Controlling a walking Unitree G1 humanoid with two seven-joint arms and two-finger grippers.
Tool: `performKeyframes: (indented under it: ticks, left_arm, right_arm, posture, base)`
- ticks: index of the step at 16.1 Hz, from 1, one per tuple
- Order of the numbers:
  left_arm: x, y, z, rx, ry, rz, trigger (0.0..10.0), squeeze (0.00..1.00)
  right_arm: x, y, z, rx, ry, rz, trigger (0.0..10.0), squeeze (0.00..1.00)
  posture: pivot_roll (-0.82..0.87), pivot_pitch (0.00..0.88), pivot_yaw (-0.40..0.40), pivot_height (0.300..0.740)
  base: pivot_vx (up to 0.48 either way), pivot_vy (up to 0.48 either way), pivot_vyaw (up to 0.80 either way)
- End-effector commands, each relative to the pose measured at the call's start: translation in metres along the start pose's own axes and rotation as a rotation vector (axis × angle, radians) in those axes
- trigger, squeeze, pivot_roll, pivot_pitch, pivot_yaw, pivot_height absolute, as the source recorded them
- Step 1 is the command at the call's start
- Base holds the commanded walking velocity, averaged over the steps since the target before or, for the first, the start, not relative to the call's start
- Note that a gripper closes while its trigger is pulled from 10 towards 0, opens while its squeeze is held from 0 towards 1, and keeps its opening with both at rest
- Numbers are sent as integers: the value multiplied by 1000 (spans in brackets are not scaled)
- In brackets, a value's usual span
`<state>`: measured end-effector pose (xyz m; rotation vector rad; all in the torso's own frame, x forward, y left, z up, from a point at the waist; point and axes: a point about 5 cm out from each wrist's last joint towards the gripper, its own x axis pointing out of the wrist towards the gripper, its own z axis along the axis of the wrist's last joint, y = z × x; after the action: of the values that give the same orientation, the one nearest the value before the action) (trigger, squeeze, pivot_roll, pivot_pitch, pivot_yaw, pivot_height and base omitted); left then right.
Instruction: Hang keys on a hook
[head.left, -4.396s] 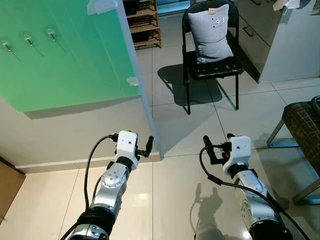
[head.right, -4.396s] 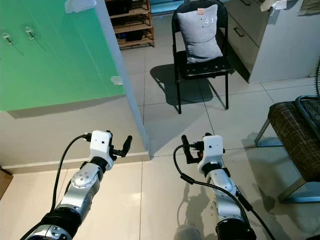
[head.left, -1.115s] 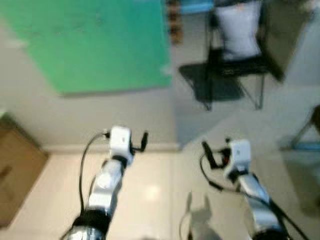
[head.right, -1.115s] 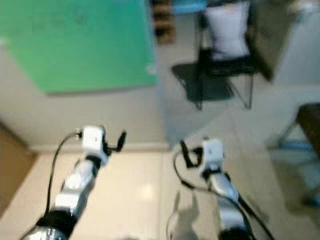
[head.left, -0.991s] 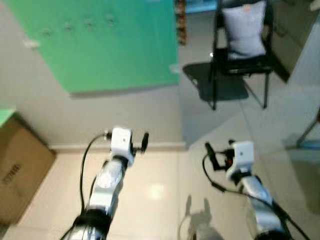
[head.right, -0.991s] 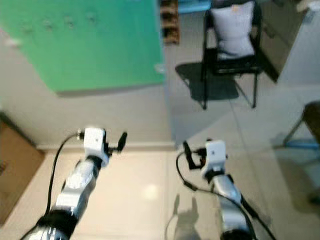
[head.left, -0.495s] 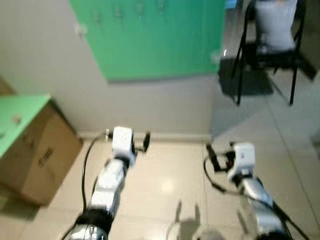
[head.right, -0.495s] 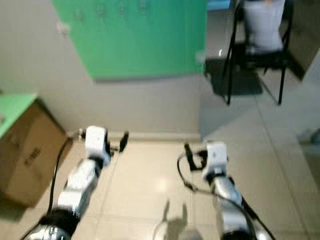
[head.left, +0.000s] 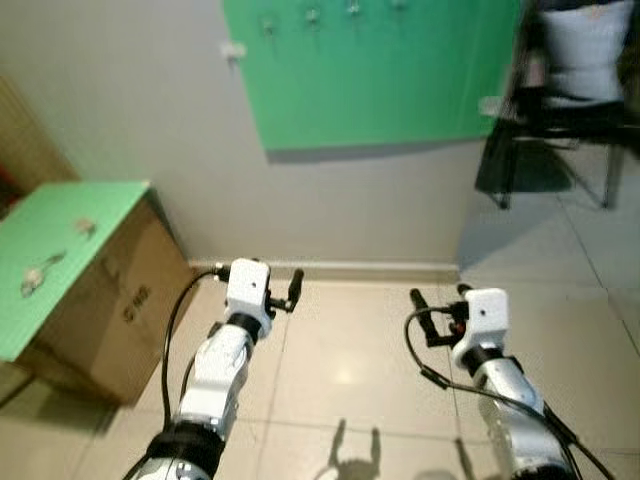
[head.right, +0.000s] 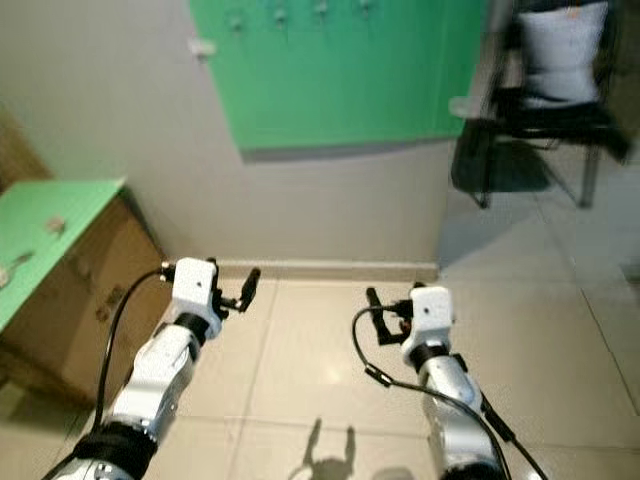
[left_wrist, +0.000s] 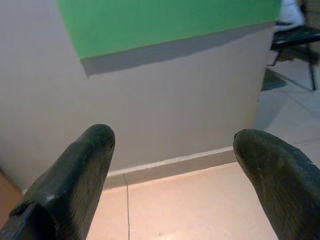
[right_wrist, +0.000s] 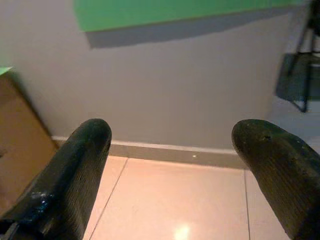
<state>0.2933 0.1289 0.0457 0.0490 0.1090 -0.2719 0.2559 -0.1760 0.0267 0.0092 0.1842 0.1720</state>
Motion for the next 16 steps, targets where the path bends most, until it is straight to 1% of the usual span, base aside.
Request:
performKeyframes:
  ticks: [1, 10, 14, 16]
  left_arm:
    - [-1, 8, 1, 26, 4, 19, 10000, 0]
    - [1, 6, -1, 36, 10, 20, 10000, 0]
    - [-1, 5, -4, 13, 14, 64, 10000, 0]
    - [-4, 6, -7, 8, 20, 91, 10000, 0]
  right_arm:
    - [3, 8, 2, 10, -11, 20, 10000, 0]
    - [5, 9, 1, 10, -6, 30, 10000, 0]
    - [6, 9, 3, 8, -17, 28, 10000, 0]
    - [7, 6, 6, 4, -30, 13, 10000, 0]
  posture:
    - [-332, 0, 172, 740]
    - [-332, 0, 173, 740]
    - [-331, 0, 170, 740]
    - [-329, 0, 169, 740]
  base:
    - [401, 266, 0]
    - [400, 264, 0]
    - [400, 263, 0]
    - [401, 262, 0]
